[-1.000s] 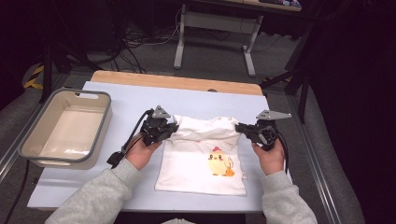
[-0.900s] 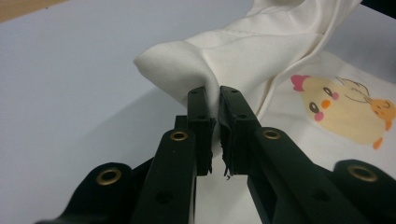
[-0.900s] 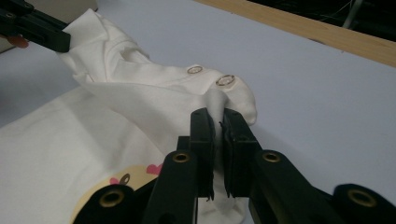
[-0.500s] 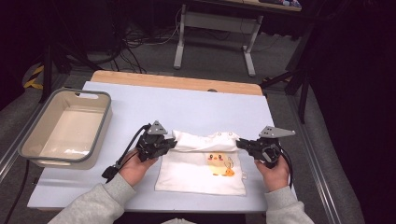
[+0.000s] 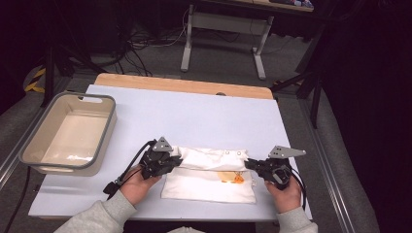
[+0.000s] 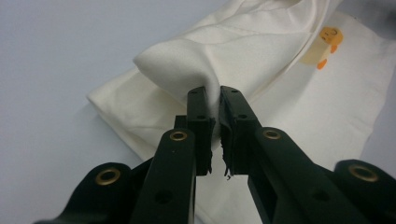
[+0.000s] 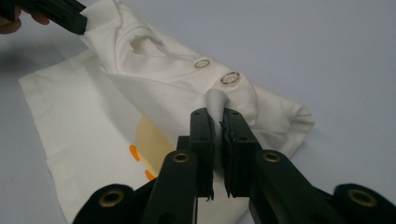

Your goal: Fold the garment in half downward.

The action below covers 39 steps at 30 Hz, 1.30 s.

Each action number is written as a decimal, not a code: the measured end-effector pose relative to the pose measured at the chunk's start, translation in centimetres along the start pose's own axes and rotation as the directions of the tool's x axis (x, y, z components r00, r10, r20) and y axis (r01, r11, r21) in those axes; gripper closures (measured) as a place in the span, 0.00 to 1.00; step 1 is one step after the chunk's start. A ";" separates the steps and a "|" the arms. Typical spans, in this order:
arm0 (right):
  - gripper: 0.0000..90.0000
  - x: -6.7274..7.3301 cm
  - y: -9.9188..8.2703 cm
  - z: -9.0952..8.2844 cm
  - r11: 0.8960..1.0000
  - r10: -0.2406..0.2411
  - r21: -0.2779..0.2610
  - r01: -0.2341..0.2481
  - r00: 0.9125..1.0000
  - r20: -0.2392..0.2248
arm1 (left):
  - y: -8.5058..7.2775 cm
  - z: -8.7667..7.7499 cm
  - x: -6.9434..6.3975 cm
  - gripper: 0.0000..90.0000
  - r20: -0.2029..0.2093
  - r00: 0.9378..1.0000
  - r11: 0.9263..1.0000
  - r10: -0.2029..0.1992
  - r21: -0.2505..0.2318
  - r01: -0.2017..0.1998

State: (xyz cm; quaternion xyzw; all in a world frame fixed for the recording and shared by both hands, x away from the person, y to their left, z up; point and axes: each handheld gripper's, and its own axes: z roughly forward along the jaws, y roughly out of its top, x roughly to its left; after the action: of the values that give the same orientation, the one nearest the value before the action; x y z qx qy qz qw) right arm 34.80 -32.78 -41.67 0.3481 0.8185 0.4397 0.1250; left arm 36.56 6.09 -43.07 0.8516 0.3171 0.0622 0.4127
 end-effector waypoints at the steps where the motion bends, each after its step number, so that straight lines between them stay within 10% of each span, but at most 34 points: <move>1: 0.93 0.1 -0.2 0.0 1.000 0.003 0.003 -0.003 1.000 -0.005 | -0.1 0.0 0.0 0.92 0.001 1.000 1.000 0.007 0.012 -0.007; 10: 0.85 0.5 -1.3 0.0 0.997 0.017 0.073 -0.015 0.999 -0.033 | -1.0 -0.1 -0.1 0.86 0.016 1.000 0.998 -0.022 0.066 0.021; 19: 0.62 -0.3 0.5 -1.1 1.000 -0.008 0.022 0.008 1.000 0.012 | 0.1 -1.7 1.9 0.53 0.074 0.991 0.992 -0.114 -0.040 0.117; 31: 0.64 -1.4 1.6 1.8 0.996 -0.008 0.091 0.011 0.999 -0.038 | 2.3 0.6 1.9 0.68 0.065 0.996 0.996 -0.067 0.058 0.063; 39: 0.85 -0.8 1.3 2.0 0.991 -0.014 0.131 0.029 0.994 -0.111 | 2.2 0.4 1.4 0.91 0.077 0.996 0.994 -0.043 0.099 0.035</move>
State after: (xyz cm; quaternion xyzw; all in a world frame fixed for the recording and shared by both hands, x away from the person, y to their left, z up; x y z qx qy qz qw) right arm 37.02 -31.55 -41.89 0.3222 0.8551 0.4016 0.0613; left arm 38.85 5.62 -41.90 0.8661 0.3198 0.0048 0.3841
